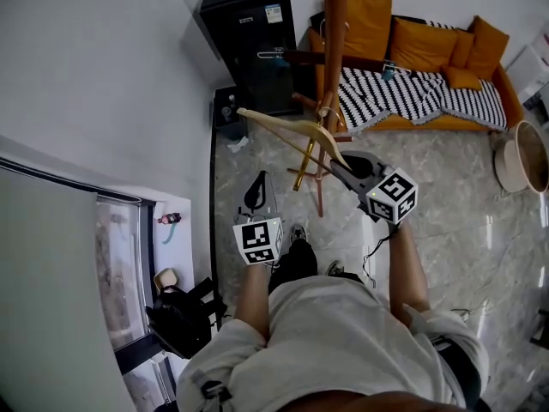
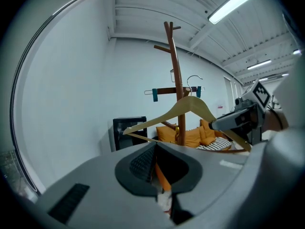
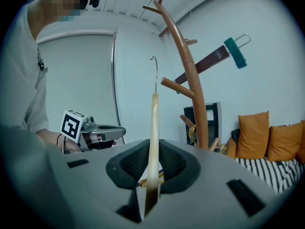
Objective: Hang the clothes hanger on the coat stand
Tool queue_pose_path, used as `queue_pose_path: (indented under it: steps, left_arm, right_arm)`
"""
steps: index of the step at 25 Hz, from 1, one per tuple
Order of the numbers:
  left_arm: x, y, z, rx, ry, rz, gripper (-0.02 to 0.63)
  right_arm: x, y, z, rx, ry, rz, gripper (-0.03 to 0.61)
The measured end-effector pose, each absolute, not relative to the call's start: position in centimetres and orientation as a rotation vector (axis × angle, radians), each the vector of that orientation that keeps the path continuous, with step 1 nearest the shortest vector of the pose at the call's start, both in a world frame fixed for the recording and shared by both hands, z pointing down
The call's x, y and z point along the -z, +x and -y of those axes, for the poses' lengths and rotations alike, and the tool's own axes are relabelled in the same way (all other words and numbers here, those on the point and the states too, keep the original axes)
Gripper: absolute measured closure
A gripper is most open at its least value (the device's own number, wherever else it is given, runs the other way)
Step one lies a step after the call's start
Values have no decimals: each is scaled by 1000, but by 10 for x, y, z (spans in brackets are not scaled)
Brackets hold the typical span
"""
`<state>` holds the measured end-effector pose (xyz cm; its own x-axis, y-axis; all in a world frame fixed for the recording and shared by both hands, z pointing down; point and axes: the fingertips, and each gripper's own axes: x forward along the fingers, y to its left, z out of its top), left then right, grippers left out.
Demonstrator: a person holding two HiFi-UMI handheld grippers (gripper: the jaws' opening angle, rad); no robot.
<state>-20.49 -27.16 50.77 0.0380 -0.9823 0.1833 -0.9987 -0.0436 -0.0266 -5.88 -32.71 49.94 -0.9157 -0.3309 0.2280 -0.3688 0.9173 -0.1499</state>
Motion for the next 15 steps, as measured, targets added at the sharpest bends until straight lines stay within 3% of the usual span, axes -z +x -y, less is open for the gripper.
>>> queue_pose_path:
  steps: [15]
  left_arm:
    - [-523, -206, 320, -247, 2217, 2005, 603]
  right_arm:
    - [-531, -77, 365, -349, 538, 2838, 529]
